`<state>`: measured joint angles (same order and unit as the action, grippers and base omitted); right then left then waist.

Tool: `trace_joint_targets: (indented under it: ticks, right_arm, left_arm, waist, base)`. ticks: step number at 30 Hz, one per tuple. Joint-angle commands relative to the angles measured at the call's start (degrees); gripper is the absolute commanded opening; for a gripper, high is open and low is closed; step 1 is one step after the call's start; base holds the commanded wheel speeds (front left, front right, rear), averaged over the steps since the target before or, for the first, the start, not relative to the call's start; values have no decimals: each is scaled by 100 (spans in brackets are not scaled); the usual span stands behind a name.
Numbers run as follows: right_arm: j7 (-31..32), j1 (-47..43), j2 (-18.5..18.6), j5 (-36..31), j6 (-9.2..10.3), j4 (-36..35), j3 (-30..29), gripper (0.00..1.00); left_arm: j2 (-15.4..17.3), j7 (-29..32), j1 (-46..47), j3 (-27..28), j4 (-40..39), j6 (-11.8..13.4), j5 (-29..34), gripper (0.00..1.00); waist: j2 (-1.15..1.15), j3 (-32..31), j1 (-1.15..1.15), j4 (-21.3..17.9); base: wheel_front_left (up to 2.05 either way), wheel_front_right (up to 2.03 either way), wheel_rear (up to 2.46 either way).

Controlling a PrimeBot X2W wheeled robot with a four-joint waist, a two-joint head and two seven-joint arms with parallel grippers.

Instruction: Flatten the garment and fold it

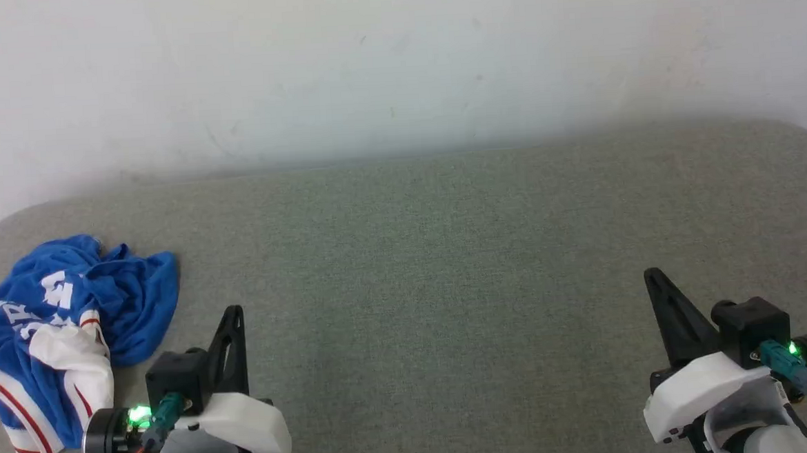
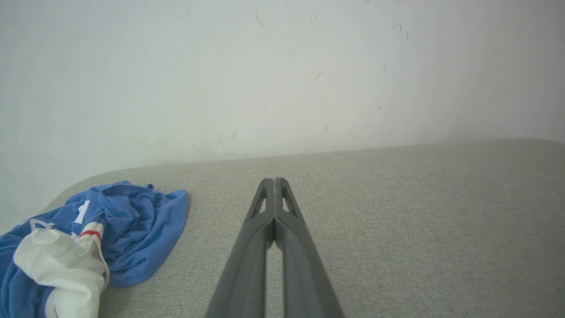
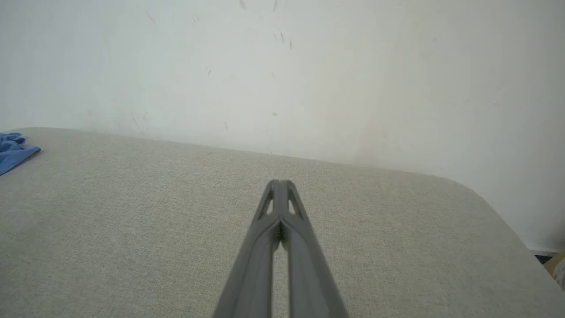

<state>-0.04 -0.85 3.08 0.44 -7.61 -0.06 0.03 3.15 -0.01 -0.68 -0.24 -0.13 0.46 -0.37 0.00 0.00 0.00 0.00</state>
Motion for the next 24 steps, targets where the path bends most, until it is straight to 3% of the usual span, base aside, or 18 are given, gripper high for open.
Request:
trace_joint_targets:
  ticks: [1, 24]
  right_arm:
    - [4, 85, -21, -44, 12, 6, -3, 0]
    - [4, 85, -21, -44, 12, 6, -3, 0]
  left_arm:
    - [-27, 1, 68, 24, 13, -46, 37, 0]
    - [-27, 1, 68, 24, 13, -46, 37, 0]
  waist:
    - [0, 0, 0, 0]
    - [0, 0, 0, 0]
  base:
    - [0, 0, 0]
    - [0, 0, 0]
